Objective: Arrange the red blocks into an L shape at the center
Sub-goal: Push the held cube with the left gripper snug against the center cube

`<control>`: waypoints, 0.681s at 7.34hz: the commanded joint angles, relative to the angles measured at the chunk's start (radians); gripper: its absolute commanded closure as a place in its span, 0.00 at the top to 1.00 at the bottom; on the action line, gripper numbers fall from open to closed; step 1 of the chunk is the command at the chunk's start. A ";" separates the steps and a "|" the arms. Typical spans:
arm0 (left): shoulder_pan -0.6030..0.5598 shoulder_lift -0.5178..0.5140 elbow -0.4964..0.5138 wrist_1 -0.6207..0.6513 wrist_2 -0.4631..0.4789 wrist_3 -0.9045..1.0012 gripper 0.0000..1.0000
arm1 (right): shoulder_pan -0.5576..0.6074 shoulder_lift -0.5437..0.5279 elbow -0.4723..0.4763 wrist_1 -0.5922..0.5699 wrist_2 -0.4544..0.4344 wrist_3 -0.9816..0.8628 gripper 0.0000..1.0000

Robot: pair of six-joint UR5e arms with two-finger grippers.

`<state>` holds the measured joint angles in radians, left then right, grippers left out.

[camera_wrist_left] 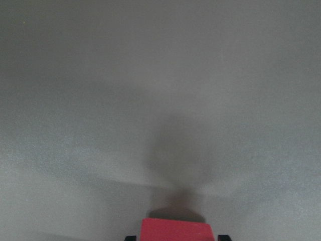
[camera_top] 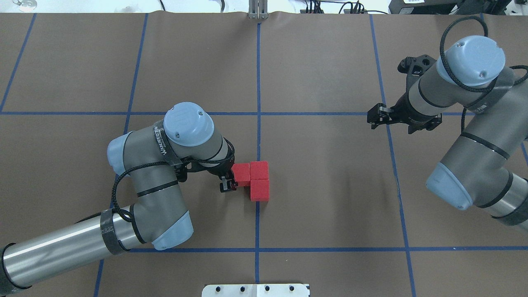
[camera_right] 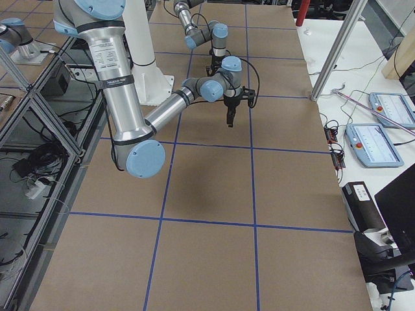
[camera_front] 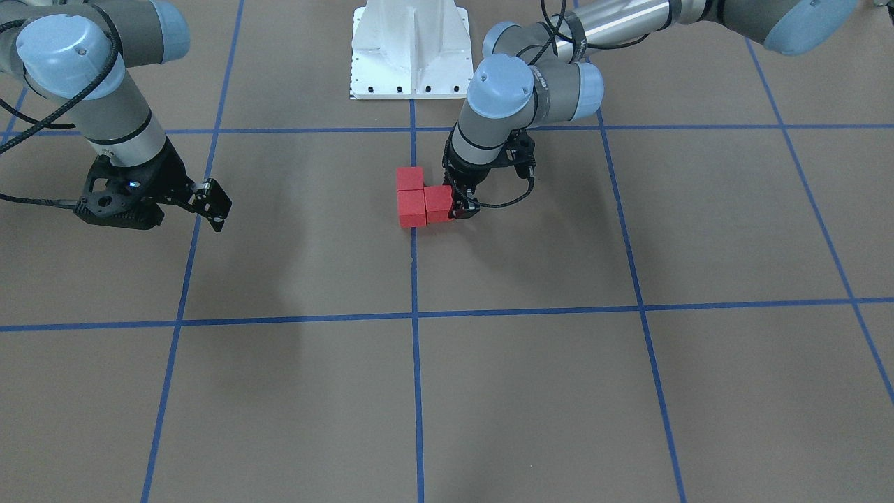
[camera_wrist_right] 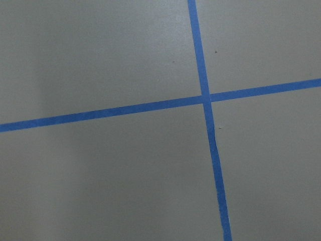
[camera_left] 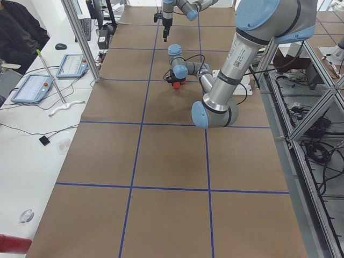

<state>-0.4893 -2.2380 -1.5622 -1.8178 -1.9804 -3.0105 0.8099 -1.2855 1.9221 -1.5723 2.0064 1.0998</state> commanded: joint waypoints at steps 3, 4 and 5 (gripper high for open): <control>0.000 0.000 0.002 0.000 0.000 -0.001 0.00 | 0.000 0.000 0.000 0.000 0.000 0.000 0.99; -0.003 0.000 0.002 -0.002 0.000 0.001 0.04 | 0.000 0.000 0.000 0.000 0.000 0.000 0.99; 0.000 0.000 0.002 -0.006 0.000 -0.001 0.46 | 0.000 0.000 0.000 0.000 0.000 0.000 0.99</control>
<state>-0.4909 -2.2381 -1.5604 -1.8196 -1.9804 -3.0106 0.8099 -1.2854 1.9220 -1.5723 2.0064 1.0999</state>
